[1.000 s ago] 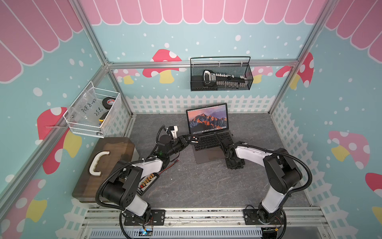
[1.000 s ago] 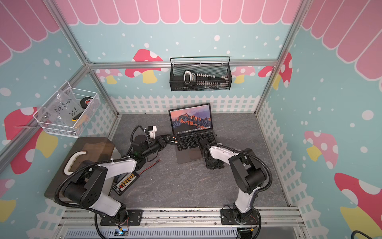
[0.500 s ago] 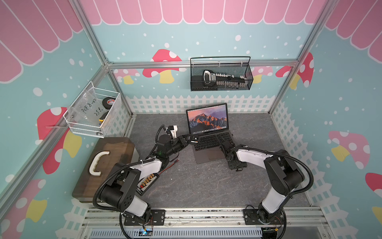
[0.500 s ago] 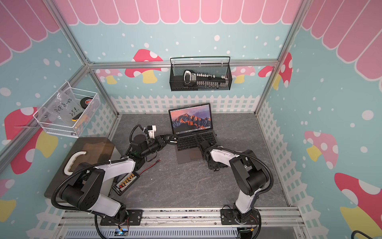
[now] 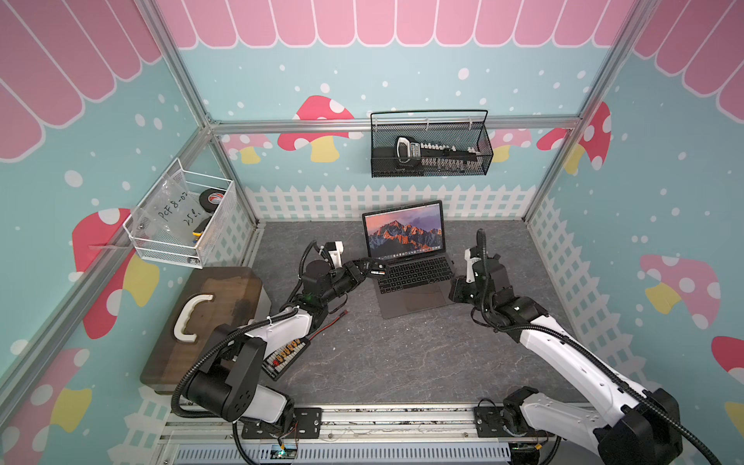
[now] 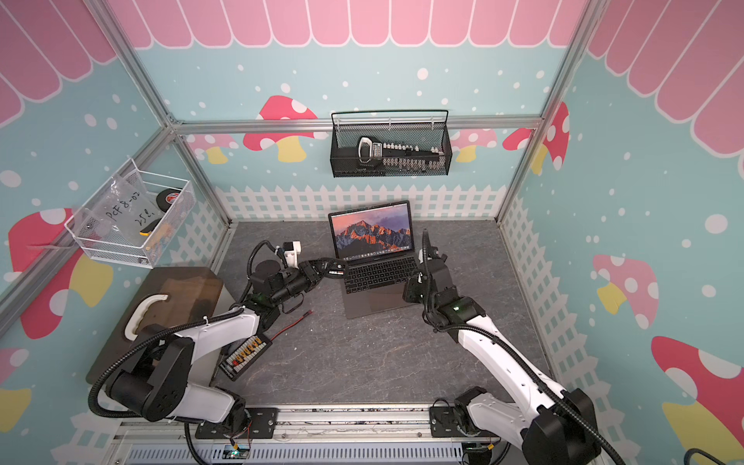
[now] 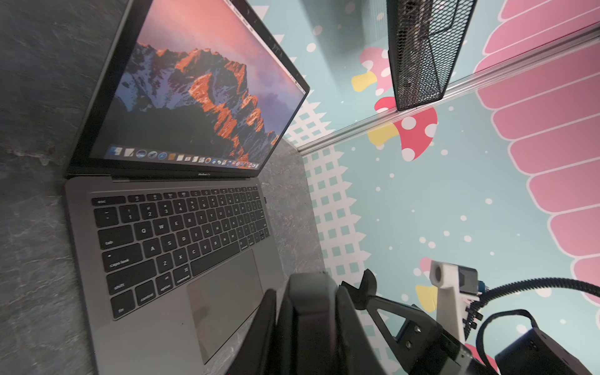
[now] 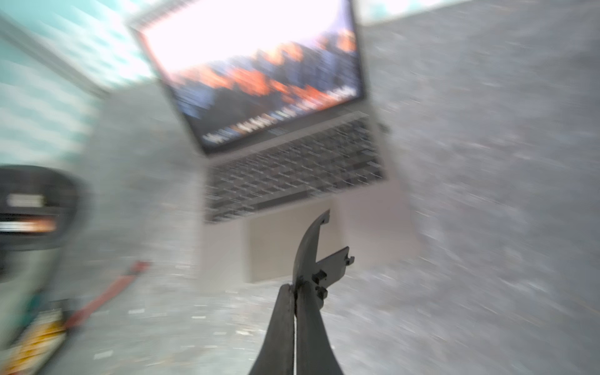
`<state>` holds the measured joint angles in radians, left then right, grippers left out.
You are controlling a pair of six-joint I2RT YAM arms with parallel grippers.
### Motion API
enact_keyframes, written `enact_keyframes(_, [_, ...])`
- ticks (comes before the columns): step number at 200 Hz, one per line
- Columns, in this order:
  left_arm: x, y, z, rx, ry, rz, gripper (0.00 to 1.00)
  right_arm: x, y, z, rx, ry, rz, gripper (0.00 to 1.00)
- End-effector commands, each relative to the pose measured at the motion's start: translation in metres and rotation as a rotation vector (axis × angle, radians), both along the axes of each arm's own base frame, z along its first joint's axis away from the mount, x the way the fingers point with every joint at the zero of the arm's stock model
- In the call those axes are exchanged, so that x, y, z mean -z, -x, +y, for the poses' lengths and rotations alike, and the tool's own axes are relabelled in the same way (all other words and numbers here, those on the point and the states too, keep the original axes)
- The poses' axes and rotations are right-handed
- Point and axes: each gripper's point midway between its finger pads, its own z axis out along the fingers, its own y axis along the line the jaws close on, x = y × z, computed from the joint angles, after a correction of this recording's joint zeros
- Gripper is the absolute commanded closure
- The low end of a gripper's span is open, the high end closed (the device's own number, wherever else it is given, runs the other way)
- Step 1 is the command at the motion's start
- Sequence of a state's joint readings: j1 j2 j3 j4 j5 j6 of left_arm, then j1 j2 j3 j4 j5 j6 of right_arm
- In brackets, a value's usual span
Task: Insert the wireless mouse receiver into the laptop
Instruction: Pick up the lid from the center of the board, then close the lid on the mouse.
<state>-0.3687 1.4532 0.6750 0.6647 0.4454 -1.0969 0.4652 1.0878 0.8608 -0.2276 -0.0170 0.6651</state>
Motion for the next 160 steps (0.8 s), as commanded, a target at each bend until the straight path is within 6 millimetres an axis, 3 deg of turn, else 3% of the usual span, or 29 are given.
enact_keyframes(1, [-0.043, 0.000, 0.003, -0.024, 0.151, -0.002, 1.00, -0.080, 0.007, 0.054, -0.215, -0.348, -0.118, 1.00])
enact_keyframes(32, [-0.067, 0.001, -0.008, 0.042, 0.221, 0.024, 1.00, -0.129, 0.014, 0.087, -0.375, -0.585, -0.147, 1.00])
enact_keyframes(91, [-0.115, 0.004, -0.011, 0.073, 0.293, -0.039, 1.00, -0.194, 0.023, 0.118, -0.562, -0.794, -0.172, 1.00])
enact_keyframes(135, [-0.133, 0.002, -0.012, 0.125, 0.398, -0.043, 1.00, -0.206, 0.031, 0.144, -0.735, -0.889, -0.134, 1.00])
enact_keyframes(160, [-0.131, 0.000, -0.010, 0.137, 0.451, -0.025, 1.00, -0.209, 0.027, 0.150, -0.743, -0.925, -0.125, 1.00])
